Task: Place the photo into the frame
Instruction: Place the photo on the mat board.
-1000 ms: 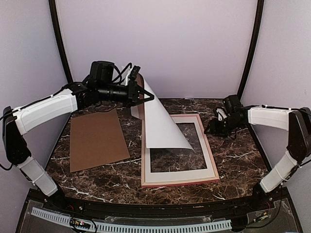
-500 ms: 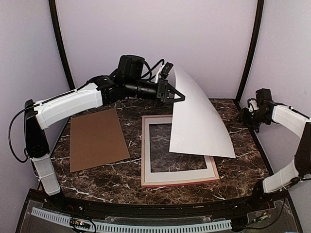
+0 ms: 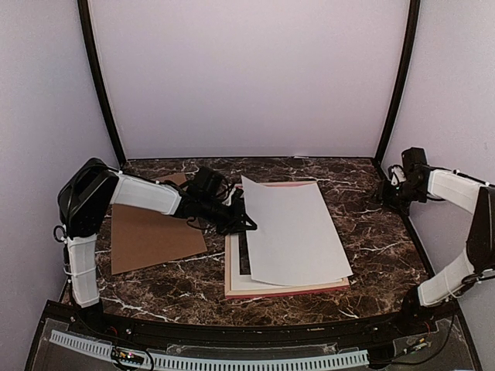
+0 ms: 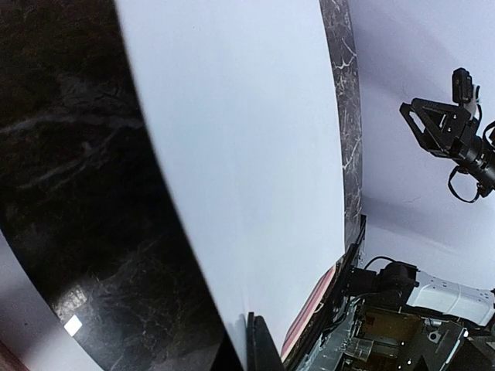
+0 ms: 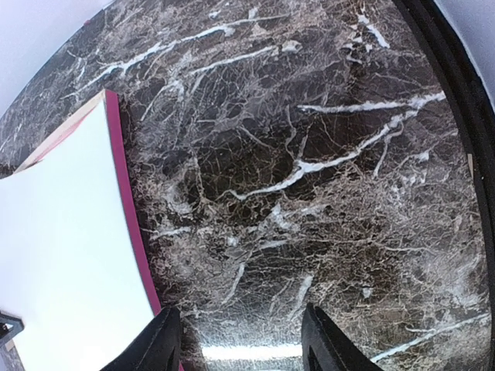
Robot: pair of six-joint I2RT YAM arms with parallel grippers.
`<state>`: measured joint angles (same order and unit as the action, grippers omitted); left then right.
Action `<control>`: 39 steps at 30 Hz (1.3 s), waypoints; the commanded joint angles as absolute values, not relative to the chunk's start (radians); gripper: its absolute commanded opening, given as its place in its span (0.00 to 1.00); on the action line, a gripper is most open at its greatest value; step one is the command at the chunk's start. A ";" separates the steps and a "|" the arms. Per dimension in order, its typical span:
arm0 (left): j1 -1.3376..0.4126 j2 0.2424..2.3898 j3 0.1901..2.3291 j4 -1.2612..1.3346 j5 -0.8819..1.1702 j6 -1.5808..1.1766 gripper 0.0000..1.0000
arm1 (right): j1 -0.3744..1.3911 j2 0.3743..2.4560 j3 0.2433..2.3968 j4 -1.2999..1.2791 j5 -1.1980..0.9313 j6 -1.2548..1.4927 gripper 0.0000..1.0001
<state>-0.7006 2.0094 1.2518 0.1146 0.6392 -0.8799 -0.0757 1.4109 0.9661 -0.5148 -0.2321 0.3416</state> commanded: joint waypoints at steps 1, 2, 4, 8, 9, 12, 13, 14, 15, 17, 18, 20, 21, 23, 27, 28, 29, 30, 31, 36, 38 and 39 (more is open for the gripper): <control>-0.705 1.978 1.237 0.176 0.611 -0.889 0.00 | -0.075 1.435 0.930 -0.477 -0.262 0.331 0.54; -0.703 1.978 1.237 0.169 0.605 -0.878 0.00 | -0.074 1.442 0.924 -0.472 -0.273 0.332 0.54; -0.702 1.975 1.240 0.145 0.589 -0.861 0.00 | -0.073 1.454 0.908 -0.458 -0.288 0.332 0.54; -0.700 1.968 1.257 0.084 0.563 -0.821 0.00 | -0.071 1.458 0.880 -0.437 -0.302 0.328 0.55; -0.700 1.964 1.257 0.067 0.552 -0.815 0.00 | -0.071 1.459 0.874 -0.433 -0.306 0.326 0.55; -0.696 1.952 1.259 0.035 0.525 -0.792 0.00 | -0.068 1.460 0.860 -0.418 -0.318 0.322 0.56; -0.695 1.946 1.260 0.021 0.522 -0.789 0.00 | -0.066 1.460 0.853 -0.412 -0.323 0.322 0.56; -0.694 1.944 1.261 0.016 0.515 -0.782 0.00 | -0.065 1.462 0.848 -0.406 -0.327 0.322 0.57; -0.694 1.941 1.261 0.009 0.513 -0.780 0.00 | -0.063 1.465 0.846 -0.402 -0.331 0.321 0.57; -0.693 1.936 1.262 0.006 0.504 -0.774 0.00 | -0.055 1.469 0.841 -0.395 -0.329 0.317 0.59; -0.692 1.937 1.263 0.006 0.501 -0.771 0.00 | -0.050 1.469 0.840 -0.394 -0.324 0.316 0.60; -0.692 1.936 1.265 -0.017 0.497 -0.767 0.00 | -0.039 1.472 0.842 -0.397 -0.311 0.316 0.63; -0.692 1.936 1.267 -0.026 0.496 -0.766 0.00 | -0.031 1.473 0.845 -0.399 -0.304 0.316 0.65; -0.692 1.935 1.270 -0.044 0.487 -0.758 0.00 | -0.020 1.476 0.850 -0.405 -0.291 0.315 0.66; -0.692 1.925 1.281 -0.080 0.467 -0.736 0.00 | -0.007 1.482 0.849 -0.406 -0.269 0.311 0.67; -0.692 1.923 1.284 -0.093 0.461 -0.734 0.00 | -0.006 1.486 0.847 -0.405 -0.269 0.311 0.68; -0.692 1.922 1.286 -0.097 0.453 -0.730 0.00 | -0.006 1.487 0.847 -0.403 -0.269 0.312 0.68; -0.691 1.918 1.287 -0.103 0.449 -0.729 0.00 | -0.006 1.490 0.847 -0.402 -0.268 0.311 0.68; -0.690 1.918 1.289 -0.105 0.442 -0.724 0.00 | -0.006 1.493 0.847 -0.401 -0.268 0.313 0.68; -0.689 1.925 1.301 -0.122 0.438 -0.714 0.00 | 0.028 1.499 0.853 -0.401 -0.264 0.314 0.71; -0.689 1.931 1.304 -0.126 0.442 -0.713 0.00 | 0.034 1.501 0.853 -0.402 -0.263 0.313 0.72; -0.689 1.933 1.307 -0.129 0.444 -0.713 0.00 | 0.034 1.503 0.853 -0.401 -0.263 0.314 0.73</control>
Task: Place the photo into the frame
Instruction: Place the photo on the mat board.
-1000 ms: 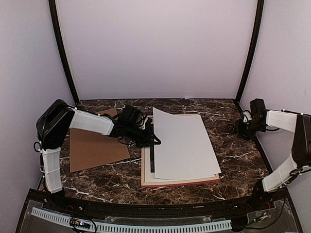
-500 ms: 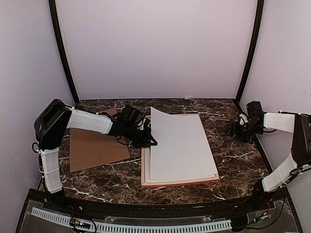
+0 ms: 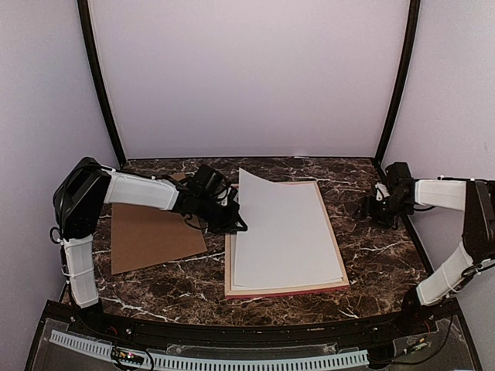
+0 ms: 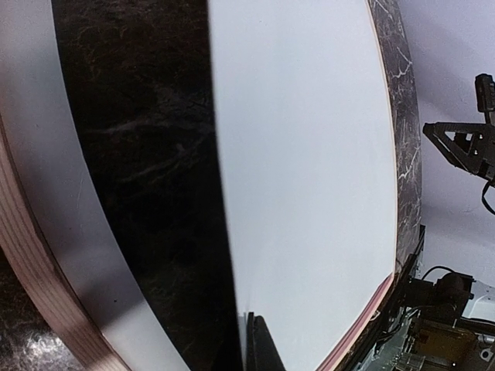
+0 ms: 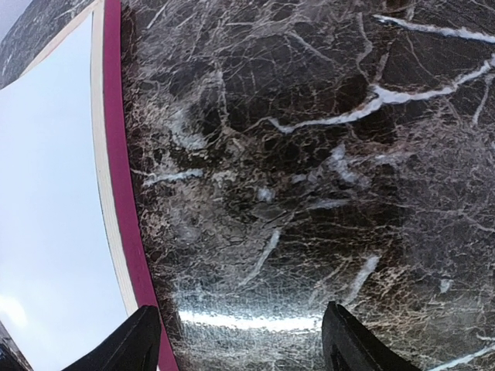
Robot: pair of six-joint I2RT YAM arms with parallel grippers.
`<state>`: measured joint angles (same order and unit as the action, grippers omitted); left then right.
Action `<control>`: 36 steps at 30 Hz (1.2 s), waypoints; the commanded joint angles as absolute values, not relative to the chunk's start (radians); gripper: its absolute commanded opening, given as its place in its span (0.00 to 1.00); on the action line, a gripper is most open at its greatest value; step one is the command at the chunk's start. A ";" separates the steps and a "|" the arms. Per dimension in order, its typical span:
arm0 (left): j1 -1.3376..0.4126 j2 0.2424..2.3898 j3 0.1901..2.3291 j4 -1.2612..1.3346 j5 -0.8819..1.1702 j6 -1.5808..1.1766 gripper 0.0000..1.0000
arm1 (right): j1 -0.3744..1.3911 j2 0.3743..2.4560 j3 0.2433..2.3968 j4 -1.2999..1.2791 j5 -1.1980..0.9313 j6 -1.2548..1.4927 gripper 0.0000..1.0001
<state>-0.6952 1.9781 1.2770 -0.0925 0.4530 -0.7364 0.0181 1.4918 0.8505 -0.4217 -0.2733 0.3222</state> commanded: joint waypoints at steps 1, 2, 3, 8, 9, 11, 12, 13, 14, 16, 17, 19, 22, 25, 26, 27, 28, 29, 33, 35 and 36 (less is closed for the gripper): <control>-0.689 1.933 1.308 -0.131 0.443 -0.713 0.00 | 0.036 1.505 0.853 -0.399 -0.263 0.314 0.73; -0.689 1.933 1.310 -0.136 0.441 -0.709 0.00 | 0.038 1.508 0.854 -0.399 -0.262 0.314 0.74; -0.689 1.933 1.312 -0.139 0.439 -0.706 0.00 | 0.040 1.510 0.854 -0.398 -0.264 0.316 0.74; -0.689 1.933 1.318 -0.149 0.435 -0.709 0.00 | 0.049 1.516 0.865 -0.397 -0.268 0.319 0.76; -0.689 1.933 1.317 -0.148 0.435 -0.710 0.00 | 0.052 1.518 0.867 -0.398 -0.268 0.319 0.76; -0.689 1.935 1.314 -0.145 0.433 -0.713 0.00 | 0.055 1.521 0.874 -0.401 -0.268 0.320 0.77; -0.688 1.935 1.314 -0.142 0.434 -0.713 0.00 | 0.055 1.524 0.878 -0.404 -0.269 0.318 0.78; -0.689 1.936 1.313 -0.142 0.436 -0.713 0.00 | 0.056 1.526 0.882 -0.406 -0.270 0.318 0.78; -0.689 1.938 1.313 -0.141 0.436 -0.713 0.00 | 0.057 1.528 0.885 -0.407 -0.271 0.318 0.78; -0.689 1.939 1.312 -0.145 0.437 -0.713 0.00 | 0.058 1.530 0.892 -0.409 -0.274 0.318 0.79; -0.689 1.938 1.312 -0.147 0.435 -0.714 0.00 | 0.059 1.533 0.895 -0.411 -0.274 0.318 0.79; -0.689 1.938 1.312 -0.150 0.433 -0.714 0.00 | 0.061 1.533 0.899 -0.411 -0.276 0.319 0.80; -0.689 1.936 1.312 -0.155 0.431 -0.716 0.00 | 0.066 1.532 0.901 -0.410 -0.275 0.321 0.81; -0.689 1.933 1.312 -0.163 0.421 -0.713 0.01 | 0.068 1.528 0.892 -0.405 -0.270 0.323 0.82; -0.689 1.931 1.312 -0.163 0.419 -0.711 0.01 | 0.069 1.528 0.889 -0.403 -0.272 0.324 0.82; -0.689 1.928 1.311 -0.167 0.415 -0.710 0.02 | 0.070 1.528 0.887 -0.402 -0.273 0.324 0.82; -0.689 1.928 1.309 -0.168 0.413 -0.710 0.02 | 0.071 1.528 0.885 -0.401 -0.272 0.324 0.82; -0.689 1.926 1.309 -0.170 0.410 -0.709 0.02 | 0.071 1.528 0.882 -0.399 -0.272 0.324 0.82; -0.689 1.922 1.305 -0.175 0.402 -0.707 0.04 | 0.074 1.529 0.873 -0.393 -0.274 0.328 0.82; -0.689 1.921 1.302 -0.176 0.399 -0.707 0.05 | 0.076 1.533 0.871 -0.389 -0.276 0.328 0.82; -0.689 1.921 1.300 -0.175 0.398 -0.708 0.05 | 0.077 1.535 0.870 -0.387 -0.277 0.328 0.82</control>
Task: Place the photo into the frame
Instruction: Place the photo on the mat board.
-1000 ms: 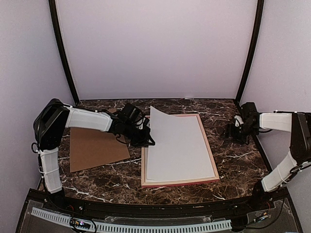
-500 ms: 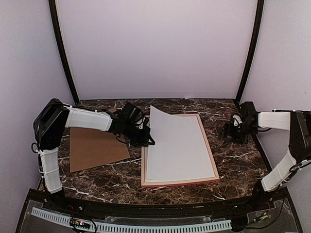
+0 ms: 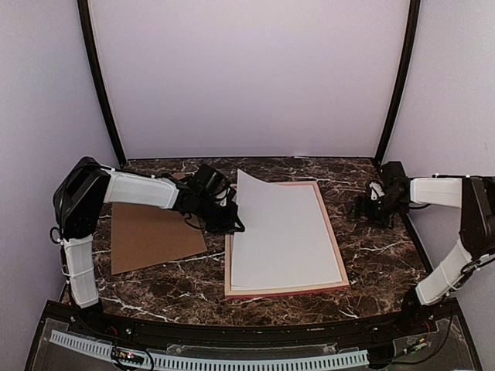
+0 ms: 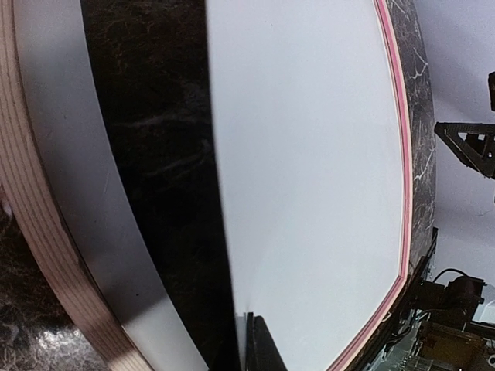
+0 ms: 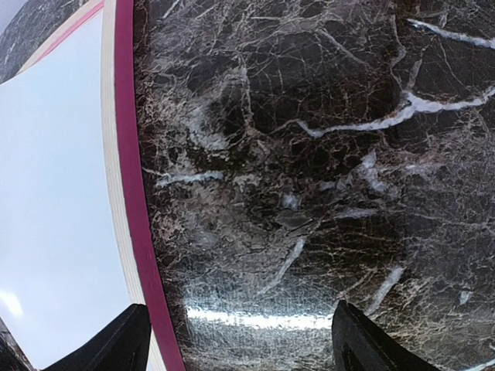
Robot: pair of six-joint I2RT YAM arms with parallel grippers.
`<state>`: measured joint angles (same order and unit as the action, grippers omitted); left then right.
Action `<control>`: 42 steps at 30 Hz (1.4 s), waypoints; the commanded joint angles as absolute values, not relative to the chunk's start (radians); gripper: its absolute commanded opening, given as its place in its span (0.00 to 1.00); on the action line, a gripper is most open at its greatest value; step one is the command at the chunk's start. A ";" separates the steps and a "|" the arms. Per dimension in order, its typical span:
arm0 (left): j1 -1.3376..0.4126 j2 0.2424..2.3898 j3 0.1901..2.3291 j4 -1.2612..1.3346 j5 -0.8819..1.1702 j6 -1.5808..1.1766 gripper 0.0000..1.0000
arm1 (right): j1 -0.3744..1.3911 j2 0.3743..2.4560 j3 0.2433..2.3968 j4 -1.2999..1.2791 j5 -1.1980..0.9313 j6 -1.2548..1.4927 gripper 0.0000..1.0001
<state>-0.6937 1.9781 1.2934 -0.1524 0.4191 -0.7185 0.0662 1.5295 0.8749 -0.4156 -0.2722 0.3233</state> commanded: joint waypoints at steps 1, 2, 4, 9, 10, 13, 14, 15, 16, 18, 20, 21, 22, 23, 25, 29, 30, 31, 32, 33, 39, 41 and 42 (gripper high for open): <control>-0.689 1.920 1.300 -0.177 0.397 -0.708 0.07 | 0.078 1.535 0.870 -0.387 -0.277 0.329 0.82; -0.689 1.920 1.299 -0.177 0.397 -0.707 0.08 | 0.079 1.538 0.870 -0.387 -0.278 0.330 0.82; -0.689 1.919 1.299 -0.178 0.397 -0.707 0.12 | 0.081 1.539 0.870 -0.387 -0.278 0.330 0.82; -0.689 1.919 1.302 -0.189 0.390 -0.705 0.23 | 0.084 1.539 0.863 -0.382 -0.275 0.331 0.82; -0.689 1.919 1.302 -0.192 0.387 -0.704 0.27 | 0.084 1.538 0.860 -0.382 -0.275 0.332 0.82; -0.689 1.916 1.304 -0.200 0.382 -0.699 0.33 | 0.086 1.539 0.855 -0.380 -0.276 0.334 0.82; -0.689 1.915 1.305 -0.205 0.381 -0.698 0.36 | 0.087 1.539 0.855 -0.379 -0.276 0.334 0.82; -0.689 1.914 1.307 -0.208 0.379 -0.695 0.37 | 0.087 1.538 0.854 -0.379 -0.275 0.334 0.82; -0.689 1.913 1.308 -0.212 0.377 -0.694 0.39 | 0.088 1.537 0.854 -0.379 -0.275 0.334 0.82; -0.689 1.911 1.311 -0.218 0.373 -0.690 0.42 | 0.088 1.537 0.854 -0.379 -0.275 0.334 0.82; -0.689 1.911 1.312 -0.222 0.372 -0.689 0.44 | 0.090 1.538 0.854 -0.378 -0.275 0.336 0.82; -0.689 1.911 1.312 -0.223 0.373 -0.688 0.44 | 0.091 1.540 0.854 -0.377 -0.275 0.336 0.82; -0.689 1.910 1.313 -0.223 0.374 -0.688 0.45 | 0.092 1.541 0.854 -0.377 -0.277 0.336 0.82; -0.689 1.910 1.313 -0.223 0.375 -0.687 0.45 | 0.093 1.542 0.854 -0.376 -0.276 0.336 0.82; -0.690 1.910 1.313 -0.223 0.377 -0.688 0.46 | 0.095 1.544 0.853 -0.375 -0.277 0.338 0.82; -0.692 1.910 1.319 -0.230 0.377 -0.687 0.47 | 0.098 1.549 0.856 -0.375 -0.280 0.337 0.82; -0.693 1.911 1.321 -0.230 0.377 -0.687 0.47 | 0.099 1.551 0.857 -0.374 -0.280 0.337 0.82; -0.693 1.911 1.322 -0.232 0.377 -0.686 0.48 | 0.100 1.552 0.858 -0.375 -0.281 0.337 0.82; -0.693 1.912 1.324 -0.232 0.378 -0.687 0.48 | 0.101 1.553 0.860 -0.375 -0.281 0.337 0.82; -0.694 1.913 1.326 -0.235 0.380 -0.685 0.48 | 0.101 1.554 0.862 -0.374 -0.281 0.337 0.82; -0.698 1.921 1.337 -0.244 0.381 -0.680 0.50 | 0.105 1.563 0.868 -0.378 -0.282 0.336 0.82; -0.698 1.922 1.338 -0.246 0.381 -0.678 0.50 | 0.106 1.565 0.869 -0.377 -0.282 0.334 0.82; -0.698 1.923 1.340 -0.247 0.380 -0.678 0.50 | 0.106 1.567 0.868 -0.376 -0.282 0.334 0.83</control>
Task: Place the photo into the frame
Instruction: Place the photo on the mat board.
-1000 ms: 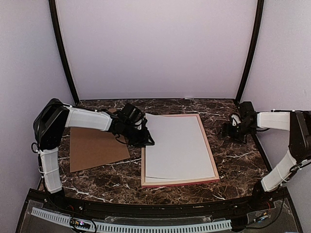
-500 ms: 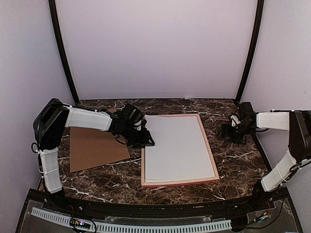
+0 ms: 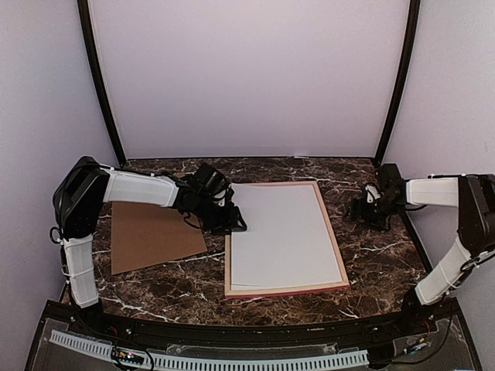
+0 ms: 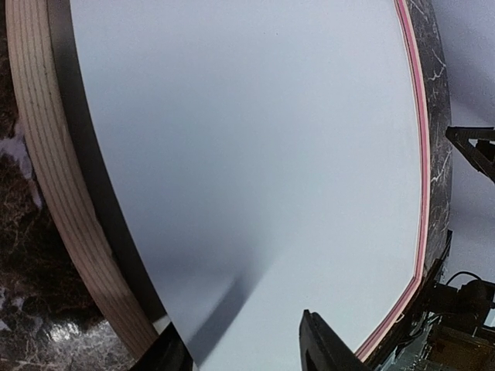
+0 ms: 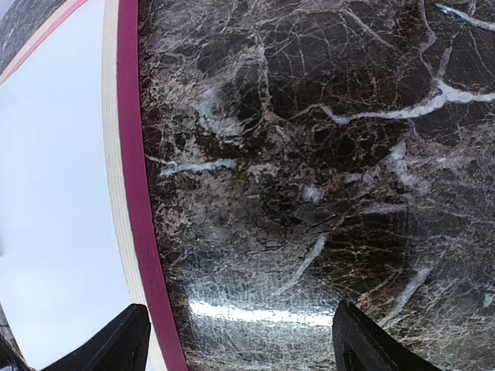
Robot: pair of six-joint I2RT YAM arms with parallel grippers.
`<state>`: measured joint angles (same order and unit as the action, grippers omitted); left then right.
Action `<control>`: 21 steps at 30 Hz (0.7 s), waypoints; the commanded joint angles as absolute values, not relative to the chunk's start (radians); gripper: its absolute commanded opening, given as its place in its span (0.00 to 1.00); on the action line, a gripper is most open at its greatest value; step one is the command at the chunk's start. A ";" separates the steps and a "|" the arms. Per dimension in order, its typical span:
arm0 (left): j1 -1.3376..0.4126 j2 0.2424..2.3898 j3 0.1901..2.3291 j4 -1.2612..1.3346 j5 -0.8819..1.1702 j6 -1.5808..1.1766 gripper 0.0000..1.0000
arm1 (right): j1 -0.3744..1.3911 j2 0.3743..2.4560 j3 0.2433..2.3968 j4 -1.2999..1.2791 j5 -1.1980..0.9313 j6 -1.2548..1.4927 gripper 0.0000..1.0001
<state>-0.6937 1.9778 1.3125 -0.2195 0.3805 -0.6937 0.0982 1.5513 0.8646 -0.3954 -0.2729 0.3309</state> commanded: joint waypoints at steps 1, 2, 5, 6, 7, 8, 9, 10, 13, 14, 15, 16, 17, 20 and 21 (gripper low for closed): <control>-0.698 1.922 1.340 -0.250 0.380 -0.676 0.50 | 0.106 1.568 0.867 -0.376 -0.282 0.334 0.83; -0.698 1.921 1.342 -0.253 0.378 -0.675 0.50 | 0.107 1.568 0.866 -0.375 -0.282 0.334 0.83; -0.698 1.919 1.345 -0.270 0.367 -0.671 0.51 | 0.107 1.569 0.862 -0.370 -0.283 0.336 0.83; -0.698 1.918 1.345 -0.271 0.362 -0.669 0.51 | 0.107 1.569 0.862 -0.371 -0.284 0.336 0.83; -0.698 1.917 1.346 -0.276 0.361 -0.666 0.51 | 0.107 1.569 0.862 -0.371 -0.284 0.336 0.83; -0.699 1.916 1.346 -0.279 0.359 -0.664 0.51 | 0.109 1.569 0.862 -0.373 -0.282 0.335 0.83; -0.699 1.915 1.348 -0.285 0.358 -0.662 0.51 | 0.109 1.567 0.863 -0.374 -0.279 0.334 0.83; -0.699 1.913 1.349 -0.291 0.355 -0.659 0.52 | 0.109 1.566 0.863 -0.374 -0.277 0.334 0.83; -0.699 1.908 1.351 -0.302 0.338 -0.653 0.53 | 0.109 1.560 0.859 -0.374 -0.275 0.336 0.83; -0.699 1.904 1.351 -0.307 0.335 -0.651 0.53 | 0.109 1.558 0.855 -0.373 -0.276 0.336 0.83; -0.699 1.901 1.351 -0.311 0.326 -0.647 0.53 | 0.109 1.556 0.852 -0.373 -0.273 0.336 0.83; -0.699 1.896 1.351 -0.318 0.322 -0.645 0.54 | 0.109 1.555 0.850 -0.373 -0.272 0.336 0.83; -0.699 1.894 1.353 -0.322 0.312 -0.638 0.54 | 0.109 1.554 0.849 -0.373 -0.272 0.336 0.83; -0.699 1.876 1.356 -0.345 0.289 -0.626 0.55 | 0.111 1.543 0.848 -0.377 -0.264 0.338 0.83; -0.699 1.869 1.360 -0.351 0.276 -0.617 0.55 | 0.111 1.537 0.849 -0.378 -0.259 0.337 0.83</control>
<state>-0.6937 1.9499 1.3270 -0.2962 0.3248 -0.6563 0.0994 1.5616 0.8612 -0.3927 -0.2714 0.3309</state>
